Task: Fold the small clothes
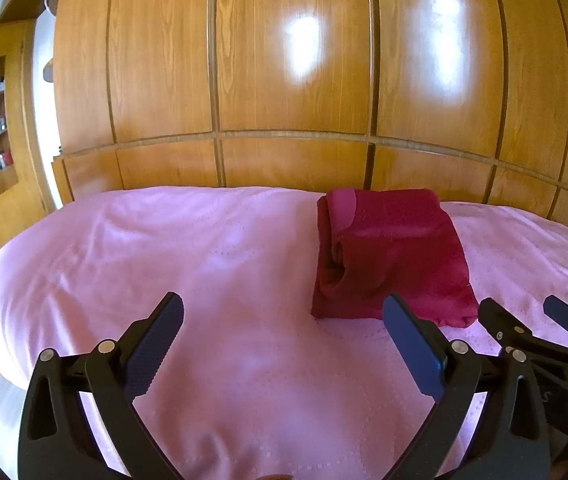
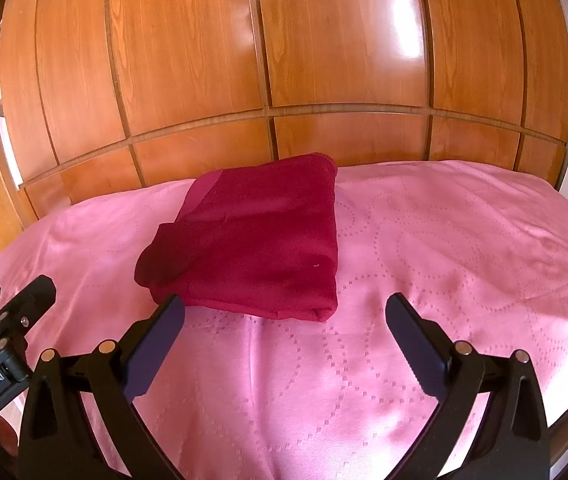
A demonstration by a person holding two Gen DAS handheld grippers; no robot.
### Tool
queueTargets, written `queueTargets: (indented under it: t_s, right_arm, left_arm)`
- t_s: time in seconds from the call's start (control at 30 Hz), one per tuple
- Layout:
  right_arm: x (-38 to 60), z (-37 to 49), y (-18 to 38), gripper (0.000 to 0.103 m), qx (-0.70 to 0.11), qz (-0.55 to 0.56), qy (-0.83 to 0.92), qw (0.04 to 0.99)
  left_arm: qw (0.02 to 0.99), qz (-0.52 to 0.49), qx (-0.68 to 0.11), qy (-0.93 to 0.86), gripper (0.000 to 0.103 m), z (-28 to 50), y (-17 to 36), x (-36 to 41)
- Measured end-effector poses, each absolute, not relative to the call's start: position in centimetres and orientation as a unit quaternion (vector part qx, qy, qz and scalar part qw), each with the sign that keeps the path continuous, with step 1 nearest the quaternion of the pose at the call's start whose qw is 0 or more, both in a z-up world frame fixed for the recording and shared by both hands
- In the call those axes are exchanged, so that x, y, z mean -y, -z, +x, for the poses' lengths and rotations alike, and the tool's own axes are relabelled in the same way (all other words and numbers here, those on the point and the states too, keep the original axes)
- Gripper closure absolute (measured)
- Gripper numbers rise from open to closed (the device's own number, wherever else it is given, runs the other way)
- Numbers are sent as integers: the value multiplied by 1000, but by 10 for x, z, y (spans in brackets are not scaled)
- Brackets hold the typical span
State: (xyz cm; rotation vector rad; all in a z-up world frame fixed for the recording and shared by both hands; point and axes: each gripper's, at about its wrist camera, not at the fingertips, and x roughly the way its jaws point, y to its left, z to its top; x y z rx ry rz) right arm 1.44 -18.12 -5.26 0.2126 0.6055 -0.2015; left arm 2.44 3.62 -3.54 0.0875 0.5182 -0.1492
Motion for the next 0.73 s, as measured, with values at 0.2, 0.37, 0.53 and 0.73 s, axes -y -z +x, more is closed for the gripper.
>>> queueTargets:
  t_s: [0.2,0.37,0.53,0.73]
  right_arm:
    - [180,15,53,3,-299,103,97,944]
    - [179,16,55,3,-305,103,94,942]
    - [183,20,57,3,-308,104,90,941]
    - [197,24,58,3,-307,113,99,940]
  left_arm:
    - [964,41,-251,75,4,21,33,-36]
    - [967,51,-240,75,4,18,33,-33]
    - [960,38,-268,71,4,29,38,-35]
    - [957,26,-285,52,4,36,44,-39]
